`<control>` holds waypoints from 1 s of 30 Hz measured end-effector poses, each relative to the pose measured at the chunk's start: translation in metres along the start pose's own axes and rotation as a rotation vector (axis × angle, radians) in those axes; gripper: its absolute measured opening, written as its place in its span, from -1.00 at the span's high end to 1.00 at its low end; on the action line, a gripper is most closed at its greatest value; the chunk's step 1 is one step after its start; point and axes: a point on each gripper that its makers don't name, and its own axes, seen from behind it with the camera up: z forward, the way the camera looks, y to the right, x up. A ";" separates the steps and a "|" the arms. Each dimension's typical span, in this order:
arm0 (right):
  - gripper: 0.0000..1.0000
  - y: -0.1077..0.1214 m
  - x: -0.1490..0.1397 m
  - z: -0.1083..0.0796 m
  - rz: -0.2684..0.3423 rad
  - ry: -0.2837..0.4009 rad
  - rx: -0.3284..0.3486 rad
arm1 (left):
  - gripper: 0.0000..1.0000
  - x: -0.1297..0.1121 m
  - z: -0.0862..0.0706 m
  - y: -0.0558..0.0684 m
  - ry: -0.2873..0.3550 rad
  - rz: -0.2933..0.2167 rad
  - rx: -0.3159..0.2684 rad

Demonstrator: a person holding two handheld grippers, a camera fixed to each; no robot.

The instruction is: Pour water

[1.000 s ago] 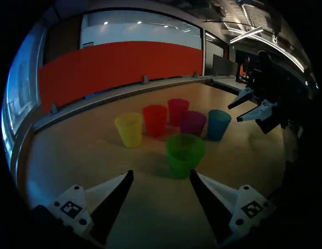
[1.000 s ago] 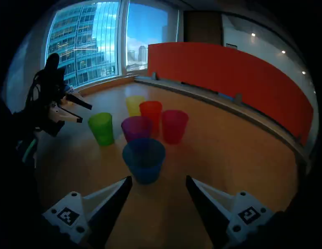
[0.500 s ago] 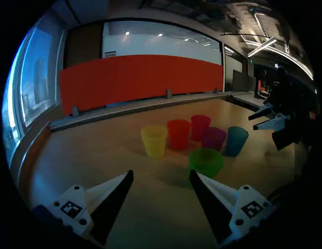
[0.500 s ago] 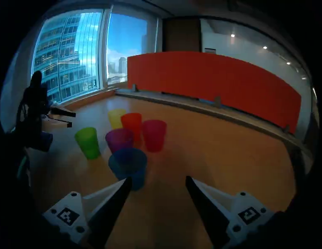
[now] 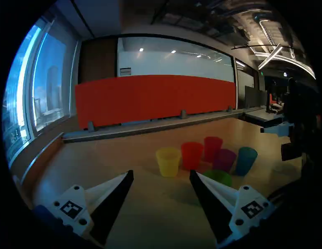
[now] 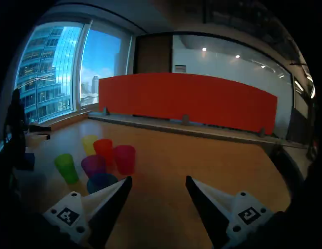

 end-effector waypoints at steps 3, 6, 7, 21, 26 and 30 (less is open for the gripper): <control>-1.00 0.007 0.005 0.001 0.015 0.030 -0.038 | -1.00 0.007 0.000 -0.004 0.030 -0.007 0.026; -0.99 0.014 0.015 0.001 0.033 0.081 -0.071 | -1.00 0.012 -0.001 -0.007 0.063 -0.016 0.052; -0.99 0.017 0.019 0.001 0.041 0.098 -0.082 | -1.00 0.013 -0.001 -0.007 0.072 -0.020 0.056; -1.00 0.055 0.053 -0.019 0.124 0.291 -0.237 | -1.00 0.043 -0.008 -0.014 0.207 -0.035 0.158; -1.00 0.063 0.064 -0.028 0.125 0.345 -0.276 | -1.00 0.058 -0.014 -0.017 0.243 -0.032 0.190; -1.00 0.068 0.069 -0.034 0.111 0.379 -0.304 | -1.00 0.063 -0.019 -0.020 0.253 -0.026 0.218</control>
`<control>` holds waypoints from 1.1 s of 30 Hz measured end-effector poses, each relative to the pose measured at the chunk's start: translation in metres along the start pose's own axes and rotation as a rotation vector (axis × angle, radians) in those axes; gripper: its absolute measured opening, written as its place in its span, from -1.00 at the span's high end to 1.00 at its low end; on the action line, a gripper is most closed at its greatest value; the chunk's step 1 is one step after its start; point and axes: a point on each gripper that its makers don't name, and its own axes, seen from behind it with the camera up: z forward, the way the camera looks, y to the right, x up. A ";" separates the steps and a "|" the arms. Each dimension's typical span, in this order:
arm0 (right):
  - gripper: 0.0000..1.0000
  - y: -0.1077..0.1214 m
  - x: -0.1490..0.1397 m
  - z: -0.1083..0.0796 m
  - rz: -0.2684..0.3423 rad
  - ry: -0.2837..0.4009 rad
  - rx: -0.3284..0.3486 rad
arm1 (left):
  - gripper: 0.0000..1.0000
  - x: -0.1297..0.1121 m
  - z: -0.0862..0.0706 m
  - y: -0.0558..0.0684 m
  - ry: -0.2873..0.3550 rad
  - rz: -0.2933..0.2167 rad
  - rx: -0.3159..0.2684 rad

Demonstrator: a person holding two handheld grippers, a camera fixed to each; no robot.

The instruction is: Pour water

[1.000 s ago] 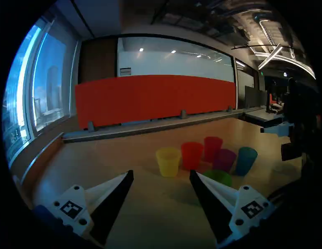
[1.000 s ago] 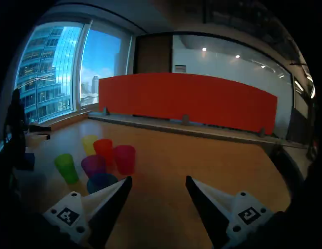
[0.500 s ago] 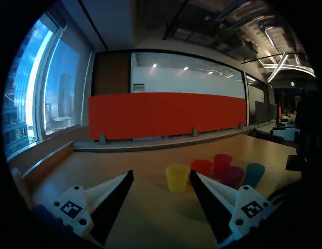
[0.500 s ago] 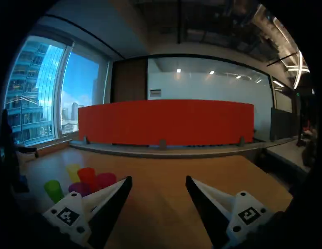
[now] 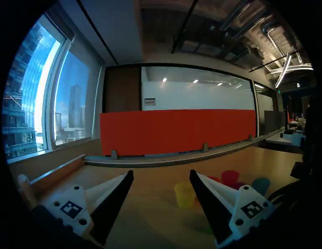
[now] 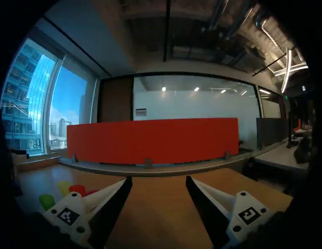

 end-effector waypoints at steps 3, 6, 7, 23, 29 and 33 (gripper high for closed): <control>-1.00 0.003 -0.001 -0.001 -0.007 0.001 -0.016 | -1.00 -0.002 -0.001 -0.001 -0.008 0.001 0.011; -1.00 0.002 -0.001 -0.004 -0.015 0.001 -0.017 | -1.00 -0.003 -0.002 -0.004 -0.007 0.000 0.024; -1.00 0.002 -0.002 -0.005 -0.018 0.002 -0.016 | -1.00 -0.003 -0.003 -0.005 -0.006 -0.001 0.029; -1.00 0.007 -0.007 -0.016 -0.019 -0.017 -0.039 | -1.00 -0.005 -0.009 -0.025 0.026 0.010 0.113; -1.00 0.006 -0.007 -0.019 0.009 -0.024 -0.032 | -1.00 -0.012 -0.012 -0.022 0.038 0.020 0.122; -1.00 0.008 -0.003 -0.019 0.020 -0.016 -0.035 | -1.00 -0.020 -0.013 -0.020 0.040 0.021 0.126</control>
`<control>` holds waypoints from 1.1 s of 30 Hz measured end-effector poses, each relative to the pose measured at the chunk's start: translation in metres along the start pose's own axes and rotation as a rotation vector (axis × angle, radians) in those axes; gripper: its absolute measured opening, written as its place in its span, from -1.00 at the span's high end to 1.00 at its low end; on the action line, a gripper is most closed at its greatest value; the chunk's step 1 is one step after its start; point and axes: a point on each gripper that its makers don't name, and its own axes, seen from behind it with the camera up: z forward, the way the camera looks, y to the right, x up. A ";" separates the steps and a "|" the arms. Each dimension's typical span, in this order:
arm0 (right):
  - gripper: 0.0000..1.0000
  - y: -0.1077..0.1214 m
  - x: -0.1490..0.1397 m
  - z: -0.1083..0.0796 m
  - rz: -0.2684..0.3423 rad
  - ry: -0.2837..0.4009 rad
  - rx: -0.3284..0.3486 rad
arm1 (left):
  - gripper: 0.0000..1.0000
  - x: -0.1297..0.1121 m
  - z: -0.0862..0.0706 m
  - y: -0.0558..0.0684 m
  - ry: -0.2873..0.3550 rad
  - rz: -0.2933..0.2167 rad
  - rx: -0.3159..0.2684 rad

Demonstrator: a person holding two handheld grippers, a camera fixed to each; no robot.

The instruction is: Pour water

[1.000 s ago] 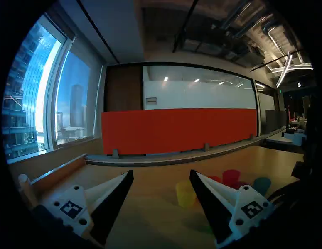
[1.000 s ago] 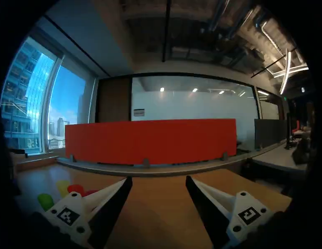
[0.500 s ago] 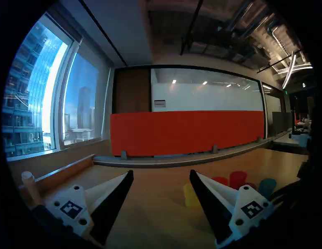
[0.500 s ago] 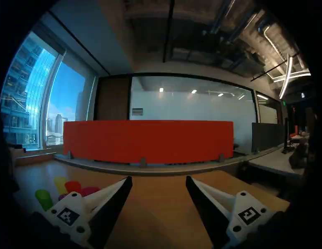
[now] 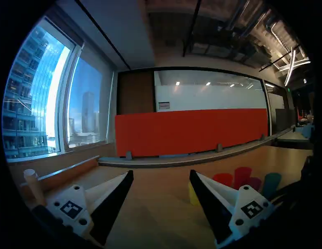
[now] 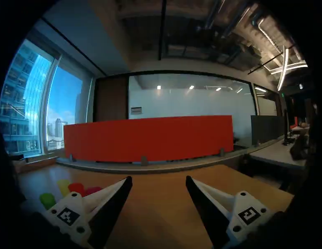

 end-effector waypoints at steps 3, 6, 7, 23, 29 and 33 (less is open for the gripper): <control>-1.00 0.002 0.002 0.001 0.010 0.001 -0.003 | -1.00 -0.005 -0.003 0.000 0.000 0.001 0.004; -0.99 0.001 0.004 0.000 0.019 0.000 -0.001 | -1.00 -0.010 -0.004 -0.003 0.001 -0.003 0.011; -0.99 0.001 0.004 -0.001 0.021 0.000 0.000 | -1.00 -0.011 -0.004 -0.003 0.000 -0.007 0.011; -0.98 0.001 0.004 -0.005 0.016 -0.003 -0.003 | -1.00 -0.038 -0.002 -0.005 -0.015 -0.046 0.011; -0.98 0.002 0.005 -0.005 0.026 -0.004 -0.003 | -1.00 -0.045 -0.002 -0.006 -0.021 -0.056 0.013; -0.99 0.003 0.008 -0.005 0.026 -0.002 -0.004 | -1.00 -0.047 -0.001 -0.005 -0.024 -0.061 0.010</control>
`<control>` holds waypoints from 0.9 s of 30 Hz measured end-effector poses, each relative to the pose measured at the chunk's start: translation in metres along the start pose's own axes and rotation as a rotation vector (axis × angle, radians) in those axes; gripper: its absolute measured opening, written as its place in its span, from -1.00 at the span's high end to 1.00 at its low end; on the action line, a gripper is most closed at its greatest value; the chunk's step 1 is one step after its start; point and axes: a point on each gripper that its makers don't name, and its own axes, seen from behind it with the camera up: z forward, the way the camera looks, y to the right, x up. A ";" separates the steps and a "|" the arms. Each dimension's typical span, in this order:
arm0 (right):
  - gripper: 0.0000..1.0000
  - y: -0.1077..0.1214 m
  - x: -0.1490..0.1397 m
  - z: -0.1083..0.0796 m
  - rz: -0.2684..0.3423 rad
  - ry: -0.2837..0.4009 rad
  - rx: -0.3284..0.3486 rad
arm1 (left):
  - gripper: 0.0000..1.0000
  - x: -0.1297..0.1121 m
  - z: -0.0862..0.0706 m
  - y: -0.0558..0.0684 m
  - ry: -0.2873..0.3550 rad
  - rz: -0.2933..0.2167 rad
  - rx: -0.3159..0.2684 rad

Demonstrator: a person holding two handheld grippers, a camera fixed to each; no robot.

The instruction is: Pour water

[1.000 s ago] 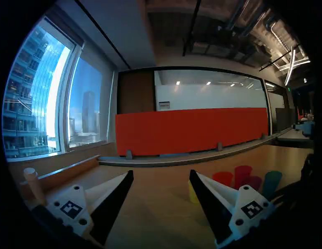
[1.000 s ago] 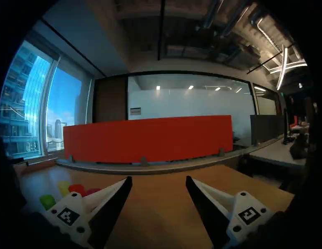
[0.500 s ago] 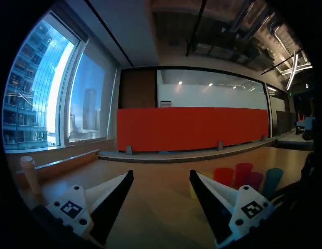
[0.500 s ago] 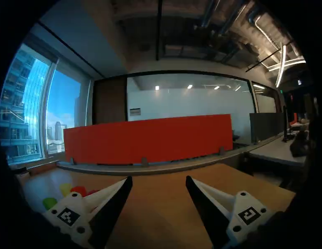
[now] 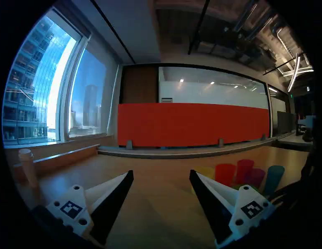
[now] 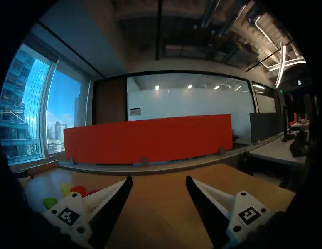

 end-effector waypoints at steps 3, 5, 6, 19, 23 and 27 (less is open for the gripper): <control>-0.99 0.000 0.001 0.000 -0.003 0.003 0.000 | -1.00 -0.001 0.000 0.001 -0.003 0.004 -0.001; -0.99 0.000 0.000 0.000 -0.004 0.003 0.000 | -1.00 -0.003 0.001 0.001 -0.008 0.006 -0.002; -0.99 0.000 0.000 0.000 -0.004 0.003 0.000 | -1.00 -0.004 0.001 0.002 -0.011 0.007 -0.004; -0.99 0.001 -0.001 -0.003 0.002 0.002 0.000 | -1.00 -0.008 0.004 0.003 -0.032 0.008 -0.007; -0.98 0.001 0.000 -0.003 0.002 0.004 0.000 | -1.00 -0.009 0.004 0.002 -0.036 0.008 -0.005; -0.99 0.002 -0.001 -0.003 0.003 0.004 -0.001 | -1.00 -0.010 0.003 0.002 -0.042 0.008 -0.005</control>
